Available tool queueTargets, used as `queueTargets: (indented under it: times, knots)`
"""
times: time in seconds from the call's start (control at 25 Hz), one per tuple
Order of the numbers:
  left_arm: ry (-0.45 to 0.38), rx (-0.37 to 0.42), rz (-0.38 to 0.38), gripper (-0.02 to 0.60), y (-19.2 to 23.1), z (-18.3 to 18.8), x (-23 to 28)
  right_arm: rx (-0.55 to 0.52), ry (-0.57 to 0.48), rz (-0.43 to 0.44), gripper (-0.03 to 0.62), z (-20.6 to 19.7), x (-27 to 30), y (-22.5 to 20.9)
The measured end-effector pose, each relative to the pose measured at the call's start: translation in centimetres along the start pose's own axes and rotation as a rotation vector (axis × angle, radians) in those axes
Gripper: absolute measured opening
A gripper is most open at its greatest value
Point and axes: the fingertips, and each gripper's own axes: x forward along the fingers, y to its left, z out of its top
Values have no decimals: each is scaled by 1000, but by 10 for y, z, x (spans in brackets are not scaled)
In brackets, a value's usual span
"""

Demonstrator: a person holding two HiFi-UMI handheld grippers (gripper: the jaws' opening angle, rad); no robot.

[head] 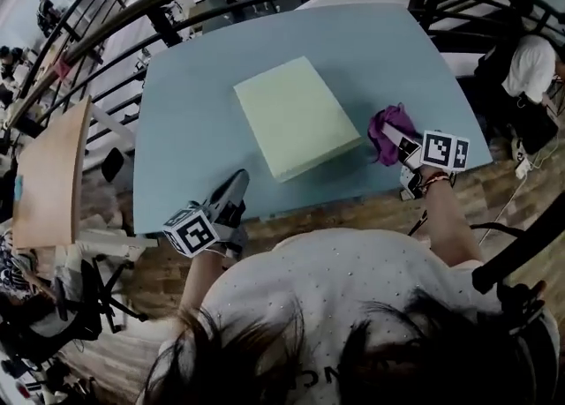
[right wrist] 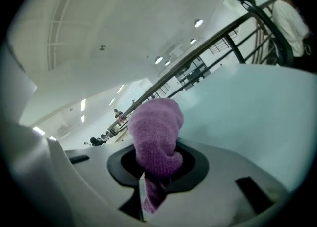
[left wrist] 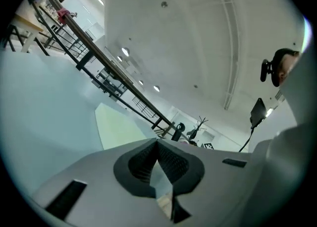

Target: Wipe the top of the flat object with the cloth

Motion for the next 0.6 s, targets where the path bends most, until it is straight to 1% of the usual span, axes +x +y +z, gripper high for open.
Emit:
queueTargets:
  times: [0.08,0.16,0.24,0.28,0.36,0.44,0.52,0.6]
  knots:
    - [-94,-34,9,0,-32,-11,-7,-109,4,45,83,12,-24,4]
    - [-214,-100,4,0,-53,-26,-17,-218,10,83,83,13,-41,5]
    - [-314,-145,25,-2,-59,-46,-29,-324,24,109,81,3,-49,4]
    - [-340,-140,53,-2,-59,-56,-34,-370,39,120,80,-5,-49,4]
    - [-341,-92,116,-2,-57,-73,-39,-441,83,142,78,-19,-48,6]
    - [-313,-72,164,-2,-60,-85,-32,-491,139,161,78,-20,-48,8]
    - [-284,-68,192,-2,-70,-89,-16,-531,199,175,78,-13,-48,8]
    - [-234,-44,206,-2,-82,-90,-6,-556,254,187,78,-15,-49,9]
